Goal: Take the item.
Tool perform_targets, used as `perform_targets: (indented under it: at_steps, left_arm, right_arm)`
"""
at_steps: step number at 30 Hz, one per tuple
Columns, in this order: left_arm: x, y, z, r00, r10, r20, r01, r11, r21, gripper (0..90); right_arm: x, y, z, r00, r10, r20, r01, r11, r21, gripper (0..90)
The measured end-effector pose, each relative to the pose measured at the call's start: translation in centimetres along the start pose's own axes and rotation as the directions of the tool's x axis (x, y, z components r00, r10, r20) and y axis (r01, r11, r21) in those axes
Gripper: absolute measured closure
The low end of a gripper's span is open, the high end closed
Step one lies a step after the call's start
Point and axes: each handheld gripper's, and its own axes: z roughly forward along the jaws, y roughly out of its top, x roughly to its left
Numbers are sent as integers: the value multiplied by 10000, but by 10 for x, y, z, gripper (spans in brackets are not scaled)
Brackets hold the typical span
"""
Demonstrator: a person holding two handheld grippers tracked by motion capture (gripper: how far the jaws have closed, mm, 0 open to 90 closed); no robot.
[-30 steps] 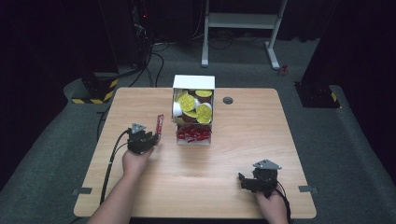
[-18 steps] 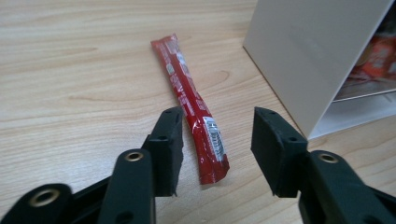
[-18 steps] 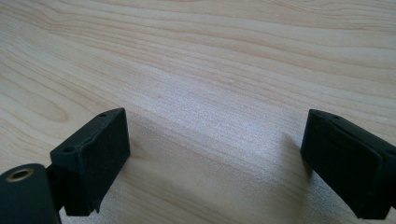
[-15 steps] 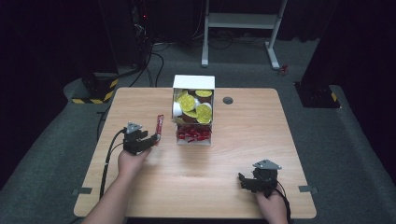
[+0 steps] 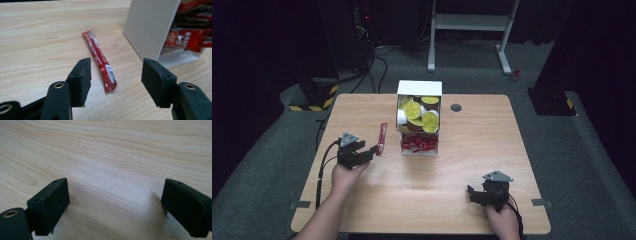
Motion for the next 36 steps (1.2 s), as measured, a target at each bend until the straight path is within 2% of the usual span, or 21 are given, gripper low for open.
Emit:
perform_targets:
  at_steps: [8,20,22,27,31,32,33,35,36]
  left_arm:
    - [0,-10,-22,9996,128,264,-131,9998,135,397]
    - [9,-49,-50,9992,259,320,-271,9989,370,367]
    - [12,-59,-53,9983,512,271,-528,9968,603,369]
    - [15,-87,-57,9963,817,283,-845,9892,1201,360]
    - [17,-106,-59,9957,927,73,-927,9834,1561,361]
    - [15,-107,-60,9927,1196,-129,-1165,9826,1448,351]
    - [15,-107,-60,9927,1196,-129,-1165,9826,1448,340]
    - [10,-107,-58,9838,1775,-248,-1721,9743,1456,326]
    - [9,-108,-57,9836,1791,-206,-1744,9743,1424,298]
  right_arm:
    - [0,0,0,10000,-5,5,5,10000,0,80]
    - [0,0,0,10000,7,-4,-7,10000,4,79]
    - [0,0,0,10000,-1,3,1,10000,2,79]
    - [0,0,0,10000,-2,20,2,10000,18,80]
    - [1,0,0,10000,21,36,-21,10000,24,80]
    - [1,0,-1,10000,36,41,-36,10000,29,80]
    - [1,0,-1,10000,36,41,-36,10000,29,80]
    - [1,-1,-1,10000,70,24,-71,10000,29,80]
    - [1,-1,-1,10000,72,37,-72,10000,32,79]
